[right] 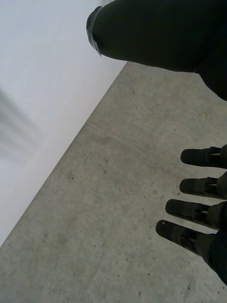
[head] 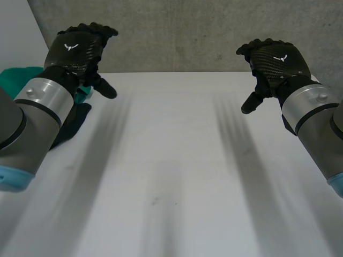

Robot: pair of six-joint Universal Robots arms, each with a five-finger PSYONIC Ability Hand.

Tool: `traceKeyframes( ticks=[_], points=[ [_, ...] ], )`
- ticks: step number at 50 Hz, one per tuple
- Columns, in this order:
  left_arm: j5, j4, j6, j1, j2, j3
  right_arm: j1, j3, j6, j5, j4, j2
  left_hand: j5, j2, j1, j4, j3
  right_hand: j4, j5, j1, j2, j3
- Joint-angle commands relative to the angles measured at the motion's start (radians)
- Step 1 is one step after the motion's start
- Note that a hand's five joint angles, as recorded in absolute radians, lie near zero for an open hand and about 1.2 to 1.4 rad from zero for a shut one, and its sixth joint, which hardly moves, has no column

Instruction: Fold the laundry.

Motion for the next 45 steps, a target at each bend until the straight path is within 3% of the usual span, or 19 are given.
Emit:
traceKeyframes(
  ticks=[1, 5, 14, 22, 29, 31, 36, 39, 45],
  points=[
    [0.035, 0.117, 0.103, 0.118, -0.116, 0.008, 0.000, 0.000, 0.000, -0.002, -0.001, 0.000, 0.079, 0.084, 0.086, 0.086, 0.085, -0.061, -0.058, -0.022, -0.048, -0.041],
    [0.035, 0.176, 0.184, 0.155, -0.209, 0.025, 0.000, 0.000, 0.000, -0.003, -0.001, 0.000, 0.091, 0.096, 0.098, 0.098, 0.097, -0.061, -0.058, -0.022, -0.048, -0.041],
    [0.050, 0.254, 0.295, 0.345, -0.423, 0.137, 0.002, 0.002, 0.000, -0.003, 0.000, 0.003, 0.091, 0.096, 0.098, 0.098, 0.097, -0.061, -0.058, -0.022, -0.048, -0.041],
    [0.145, 0.282, 0.328, 0.422, -0.639, 0.338, 0.003, 0.002, -0.003, -0.003, -0.001, 0.009, 0.138, 0.143, 0.145, 0.145, 0.144, -0.061, -0.058, -0.022, -0.048, -0.041],
    [0.180, 0.286, 0.540, 0.465, -0.766, 0.422, 0.002, 0.009, -0.023, 0.000, -0.003, 0.014, 0.170, 0.175, 0.177, 0.177, 0.176, -0.061, -0.058, -0.022, -0.048, -0.041],
    [0.188, 0.286, 0.566, 0.466, -0.791, 0.443, 0.002, 0.011, -0.031, 0.000, -0.003, 0.015, 0.243, 0.248, 0.250, 0.250, 0.249, -0.061, -0.058, -0.022, -0.048, -0.041],
    [0.205, 0.292, 0.578, 0.463, -0.808, 0.445, 0.002, 0.006, -0.040, 0.001, -0.001, 0.049, 1.166, 1.170, 1.172, 1.173, 1.172, -0.061, -0.058, -0.022, -0.048, -0.041],
    [0.176, 0.332, 0.575, 0.454, -0.767, 0.396, 0.002, 0.003, -0.043, 0.003, -0.003, 0.063, 1.168, 1.173, 1.175, 1.175, 1.174, -0.061, -0.058, -0.022, -0.048, -0.041],
    [0.134, 0.534, 0.540, 0.374, -0.604, 0.246, 0.000, 0.000, -0.043, 0.001, -0.001, 0.064, 1.168, 1.173, 1.175, 1.175, 1.174, -0.061, -0.058, -0.022, -0.048, -0.041]
  ],
)
